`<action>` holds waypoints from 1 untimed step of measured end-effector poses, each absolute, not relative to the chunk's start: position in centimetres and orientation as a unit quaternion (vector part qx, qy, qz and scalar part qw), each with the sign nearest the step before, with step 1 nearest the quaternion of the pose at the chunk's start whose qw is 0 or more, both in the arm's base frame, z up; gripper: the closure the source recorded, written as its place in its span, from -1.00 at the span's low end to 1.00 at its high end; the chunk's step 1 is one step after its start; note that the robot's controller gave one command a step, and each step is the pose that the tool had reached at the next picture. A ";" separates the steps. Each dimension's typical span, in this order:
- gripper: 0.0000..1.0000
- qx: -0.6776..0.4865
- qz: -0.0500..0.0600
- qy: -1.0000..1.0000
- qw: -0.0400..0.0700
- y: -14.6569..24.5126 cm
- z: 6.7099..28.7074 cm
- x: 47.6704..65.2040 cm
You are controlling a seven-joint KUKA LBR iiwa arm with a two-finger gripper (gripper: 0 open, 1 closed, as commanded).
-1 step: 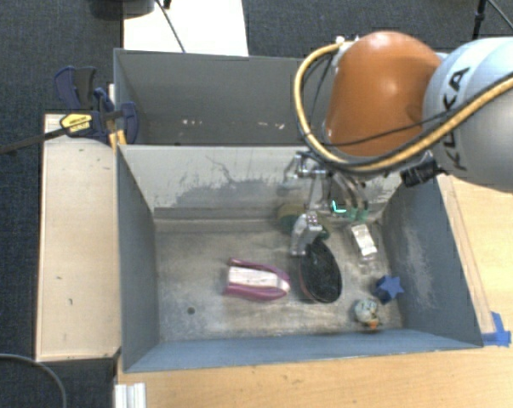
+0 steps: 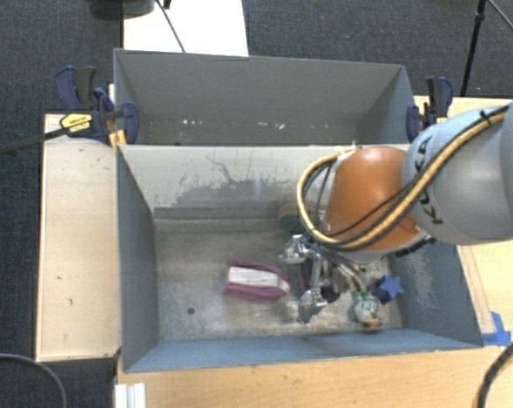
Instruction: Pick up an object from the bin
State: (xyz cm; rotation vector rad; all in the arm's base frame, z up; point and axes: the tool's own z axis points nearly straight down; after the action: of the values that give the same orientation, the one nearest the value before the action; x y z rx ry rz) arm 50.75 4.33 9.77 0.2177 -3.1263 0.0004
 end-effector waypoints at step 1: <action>-1.00 0.101 0.000 -0.995 -0.003 9.4 7.2 51.4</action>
Offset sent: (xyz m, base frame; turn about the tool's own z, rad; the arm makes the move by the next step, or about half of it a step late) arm 0.0042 0.0484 -0.0277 -0.0615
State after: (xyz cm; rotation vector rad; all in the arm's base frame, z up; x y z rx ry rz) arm 51.40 9.35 7.17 0.3193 -3.1320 -0.0011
